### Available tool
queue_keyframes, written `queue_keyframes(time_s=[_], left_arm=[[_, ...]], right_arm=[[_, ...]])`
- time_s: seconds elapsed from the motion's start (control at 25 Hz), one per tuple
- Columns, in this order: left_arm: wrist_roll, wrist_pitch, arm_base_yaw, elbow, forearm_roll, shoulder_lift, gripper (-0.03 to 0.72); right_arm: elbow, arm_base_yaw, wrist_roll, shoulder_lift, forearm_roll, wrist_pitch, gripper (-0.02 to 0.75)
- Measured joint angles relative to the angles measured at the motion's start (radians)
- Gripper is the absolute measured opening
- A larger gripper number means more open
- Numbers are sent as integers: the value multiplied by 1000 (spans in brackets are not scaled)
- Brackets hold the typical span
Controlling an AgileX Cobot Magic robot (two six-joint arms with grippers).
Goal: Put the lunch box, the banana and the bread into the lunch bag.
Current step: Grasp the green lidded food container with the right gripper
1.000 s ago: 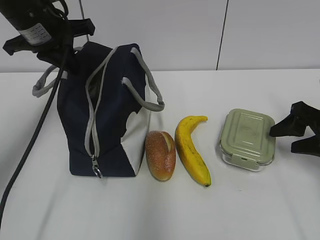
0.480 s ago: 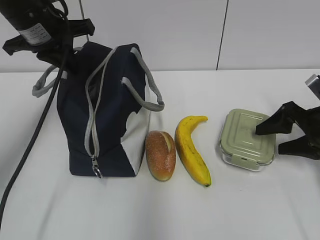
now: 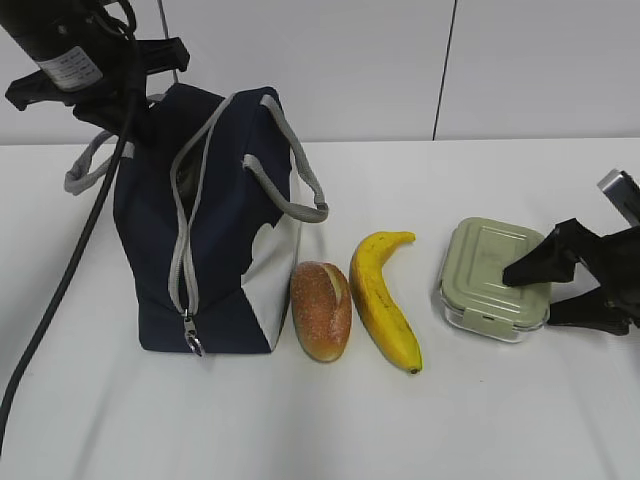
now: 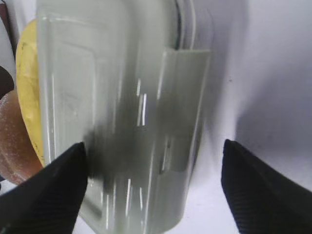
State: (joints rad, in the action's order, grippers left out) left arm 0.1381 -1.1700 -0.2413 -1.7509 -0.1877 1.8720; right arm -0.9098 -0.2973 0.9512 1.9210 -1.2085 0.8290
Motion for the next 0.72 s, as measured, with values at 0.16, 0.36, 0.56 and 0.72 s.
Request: queue_keyframes(time_s=[0.16,0.36,0.56,0.72], left_arm=[[0,0,0,0,0,0,1],[0,0,0,0,1,0,1],[0,0,0,0,4,0,1],[0,0,0,0,4,0,1]], right_arm=[[0,0,43,12,-43,17,631],[-2,0,98,34,-117,38,608],[-4,0,118,47,-134,42,590],[-4,0,124,48,-136,44,587]])
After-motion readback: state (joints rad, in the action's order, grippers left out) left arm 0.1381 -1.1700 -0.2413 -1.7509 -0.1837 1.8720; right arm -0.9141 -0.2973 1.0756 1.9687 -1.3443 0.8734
